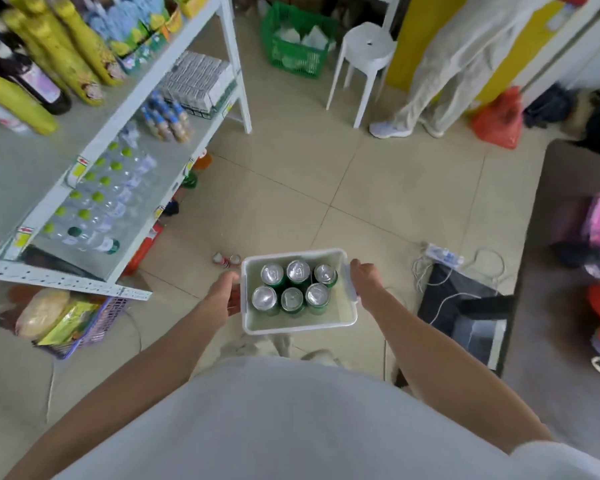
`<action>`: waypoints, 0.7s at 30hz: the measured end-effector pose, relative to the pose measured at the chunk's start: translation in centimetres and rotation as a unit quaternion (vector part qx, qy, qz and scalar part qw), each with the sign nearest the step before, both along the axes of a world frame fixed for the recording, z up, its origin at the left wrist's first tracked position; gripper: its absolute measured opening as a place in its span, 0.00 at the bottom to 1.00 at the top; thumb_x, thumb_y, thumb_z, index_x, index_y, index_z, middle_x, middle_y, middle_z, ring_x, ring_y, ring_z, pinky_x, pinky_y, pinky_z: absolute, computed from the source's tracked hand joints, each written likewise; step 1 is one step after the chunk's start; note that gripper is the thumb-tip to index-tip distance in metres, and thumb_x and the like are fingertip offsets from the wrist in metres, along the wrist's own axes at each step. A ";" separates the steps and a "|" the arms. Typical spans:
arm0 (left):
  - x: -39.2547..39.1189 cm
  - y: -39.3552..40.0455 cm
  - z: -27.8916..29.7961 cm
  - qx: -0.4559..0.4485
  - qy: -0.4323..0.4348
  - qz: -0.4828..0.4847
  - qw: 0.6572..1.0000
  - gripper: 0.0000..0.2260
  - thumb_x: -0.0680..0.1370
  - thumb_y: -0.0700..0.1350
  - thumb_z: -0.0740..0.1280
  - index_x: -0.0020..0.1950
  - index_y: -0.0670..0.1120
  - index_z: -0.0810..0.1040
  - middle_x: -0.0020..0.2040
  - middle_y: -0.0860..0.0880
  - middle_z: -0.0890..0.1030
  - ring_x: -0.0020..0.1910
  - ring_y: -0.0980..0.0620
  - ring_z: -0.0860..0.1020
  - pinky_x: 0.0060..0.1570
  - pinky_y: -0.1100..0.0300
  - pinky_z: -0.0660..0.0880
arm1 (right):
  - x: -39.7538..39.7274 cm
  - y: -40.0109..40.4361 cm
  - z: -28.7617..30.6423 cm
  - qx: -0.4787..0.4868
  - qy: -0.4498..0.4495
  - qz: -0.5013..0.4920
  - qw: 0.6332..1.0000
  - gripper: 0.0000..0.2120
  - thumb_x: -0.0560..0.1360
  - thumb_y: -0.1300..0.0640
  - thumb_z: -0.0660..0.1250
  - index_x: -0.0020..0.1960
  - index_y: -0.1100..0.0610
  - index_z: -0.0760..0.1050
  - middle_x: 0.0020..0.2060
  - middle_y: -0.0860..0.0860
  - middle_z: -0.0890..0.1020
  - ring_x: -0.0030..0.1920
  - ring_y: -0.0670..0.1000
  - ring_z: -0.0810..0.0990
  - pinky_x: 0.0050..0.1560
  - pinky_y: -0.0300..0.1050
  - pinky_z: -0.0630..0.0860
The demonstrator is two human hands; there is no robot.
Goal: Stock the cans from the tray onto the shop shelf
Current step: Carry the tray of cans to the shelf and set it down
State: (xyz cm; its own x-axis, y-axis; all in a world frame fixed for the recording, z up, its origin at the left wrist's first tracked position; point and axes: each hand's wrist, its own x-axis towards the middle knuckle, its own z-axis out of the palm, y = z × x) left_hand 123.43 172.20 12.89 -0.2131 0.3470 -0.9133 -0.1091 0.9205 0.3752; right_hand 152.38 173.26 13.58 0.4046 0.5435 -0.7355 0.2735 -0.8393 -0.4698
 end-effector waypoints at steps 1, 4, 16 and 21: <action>-0.1 1.6 0.2 0.006 -0.001 0.002 1.000 0.12 0.78 0.51 0.62 0.45 0.43 0.77 0.39 0.43 0.80 0.37 0.45 0.78 0.43 0.55 0.77 | -0.1 1.9 0.2 0.001 -0.002 0.000 1.000 0.15 0.80 0.53 0.56 0.47 0.63 0.74 0.40 0.59 0.74 0.42 0.56 0.72 0.42 0.46 0.68; -0.4 7.1 0.8 0.024 0.000 0.015 1.000 0.10 0.77 0.49 0.62 0.43 0.44 0.76 0.40 0.44 0.79 0.36 0.46 0.77 0.43 0.55 0.77 | -0.4 8.0 0.5 0.009 0.006 -0.004 1.000 0.15 0.81 0.52 0.55 0.49 0.63 0.73 0.44 0.59 0.74 0.44 0.55 0.72 0.45 0.48 0.69; 1.1 24.0 -0.7 0.033 -0.005 0.111 0.993 0.12 0.77 0.47 0.59 0.53 0.42 0.76 0.43 0.43 0.78 0.37 0.45 0.76 0.45 0.55 0.76 | -0.4 30.0 0.1 -0.017 -0.008 0.074 0.997 0.24 0.83 0.51 0.50 0.68 0.67 0.70 0.62 0.65 0.76 0.63 0.62 0.76 0.59 0.50 0.71; 2.9 31.1 -1.7 0.005 0.019 0.207 0.978 0.10 0.78 0.49 0.60 0.49 0.43 0.75 0.40 0.44 0.75 0.37 0.45 0.75 0.41 0.57 0.74 | -1.8 42.6 -0.1 -0.015 -0.013 0.120 0.993 0.24 0.82 0.50 0.52 0.64 0.66 0.75 0.59 0.64 0.79 0.58 0.63 0.78 0.60 0.53 0.74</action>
